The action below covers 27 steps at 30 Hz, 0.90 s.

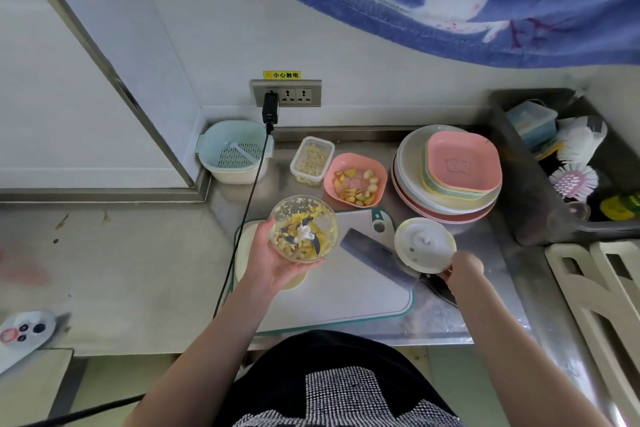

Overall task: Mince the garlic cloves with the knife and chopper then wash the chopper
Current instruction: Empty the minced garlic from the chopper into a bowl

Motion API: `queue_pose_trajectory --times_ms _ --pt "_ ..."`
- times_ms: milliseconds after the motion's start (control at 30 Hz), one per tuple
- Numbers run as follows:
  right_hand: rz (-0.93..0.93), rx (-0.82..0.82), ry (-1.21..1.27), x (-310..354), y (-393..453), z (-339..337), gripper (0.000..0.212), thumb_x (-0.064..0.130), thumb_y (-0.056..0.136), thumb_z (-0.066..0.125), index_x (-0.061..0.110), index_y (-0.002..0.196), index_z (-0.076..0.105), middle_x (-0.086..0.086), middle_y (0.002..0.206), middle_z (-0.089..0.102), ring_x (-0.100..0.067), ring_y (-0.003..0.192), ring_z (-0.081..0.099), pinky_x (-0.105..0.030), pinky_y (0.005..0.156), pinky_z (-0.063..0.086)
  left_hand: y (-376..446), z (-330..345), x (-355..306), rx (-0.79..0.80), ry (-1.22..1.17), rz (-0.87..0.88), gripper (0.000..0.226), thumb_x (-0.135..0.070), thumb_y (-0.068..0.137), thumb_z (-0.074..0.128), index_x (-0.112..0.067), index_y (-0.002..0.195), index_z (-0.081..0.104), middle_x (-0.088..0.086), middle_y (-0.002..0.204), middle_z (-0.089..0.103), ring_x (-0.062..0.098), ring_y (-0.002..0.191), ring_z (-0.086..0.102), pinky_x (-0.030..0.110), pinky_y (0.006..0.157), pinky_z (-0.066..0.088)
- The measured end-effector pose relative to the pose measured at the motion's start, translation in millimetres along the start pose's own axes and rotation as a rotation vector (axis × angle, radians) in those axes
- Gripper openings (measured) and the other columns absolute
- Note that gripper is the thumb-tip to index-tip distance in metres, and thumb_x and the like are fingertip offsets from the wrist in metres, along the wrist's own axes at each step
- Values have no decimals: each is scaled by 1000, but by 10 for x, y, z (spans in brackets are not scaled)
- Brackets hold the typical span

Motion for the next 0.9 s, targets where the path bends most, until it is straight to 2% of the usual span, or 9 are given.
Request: queue_pose_trajectory --times_ms 100,167,233,300,400,500,667,800,900 --pt "-305 -75 -331 42 -70 8 36 10 94 43 0 128 51 -15 118 56 -33 103 56 -39 85 44 -4 46 48 -1 15 2 41 -43 91 42 -12 114 57 18 121 58 40 112 53 58 84 46" --pt "-651 -78 -416 82 -426 100 27 12 91 51 8 117 58 -15 117 59 -36 110 55 -38 84 43 -2 53 71 -10 34 8 39 -41 92 43 -12 114 58 18 121 58 39 112 54 56 82 48" --pt "-952 271 -517 -4 -817 366 14 13 89 58 17 101 63 -4 94 65 -27 94 60 -30 73 40 13 44 80 -48 57 19 36 -40 92 48 -12 113 58 18 122 58 39 114 54 57 84 48" --pt "-1219 530 -715 -178 -1133 632 12 20 86 65 23 97 67 5 83 65 -21 86 59 -32 75 41 27 19 79 -113 82 41 34 -37 90 55 -11 112 58 19 118 59 39 114 55 58 85 48" --pt "-1516 575 -1107 -336 -1426 950 27 37 87 63 34 113 65 10 95 66 -17 104 52 -37 93 31 7 -10 42 -186 100 88 28 -31 89 61 -9 107 59 19 107 63 39 111 59 59 86 50" --pt "-1545 551 -1312 -454 -1526 1147 32 40 91 57 33 122 60 6 108 66 -19 117 45 -37 97 24 -61 -20 15 -195 138 106 24 -28 90 62 -9 103 61 18 104 63 37 105 61 59 93 47" --pt "-1477 630 -1326 -583 -1481 1295 24 31 92 55 24 112 65 0 102 70 -25 111 50 -37 98 27 -187 -128 -27 -233 248 144 43 -28 88 65 -8 124 54 21 122 58 35 104 63 51 83 55" --pt "-1512 736 -936 -552 -1512 1292 15 18 88 63 14 100 70 -4 90 70 -28 94 57 -37 85 43 -226 -219 -93 -262 191 164 41 -28 87 67 -11 122 56 20 120 59 35 103 63 53 83 55" --pt "-1211 844 -755 -477 -1520 1265 8 15 88 63 14 91 70 -1 86 70 -12 80 60 -20 73 47 -240 -263 -137 -257 125 178 33 -27 88 65 -11 116 57 19 111 60 35 102 62 55 87 52"
Point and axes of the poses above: each hand's wrist, its own y-axis towards the middle knuckle, its own z-axis out of the palm, x = y × z, the point moved 3 cm from there along y, towards the middle knuckle
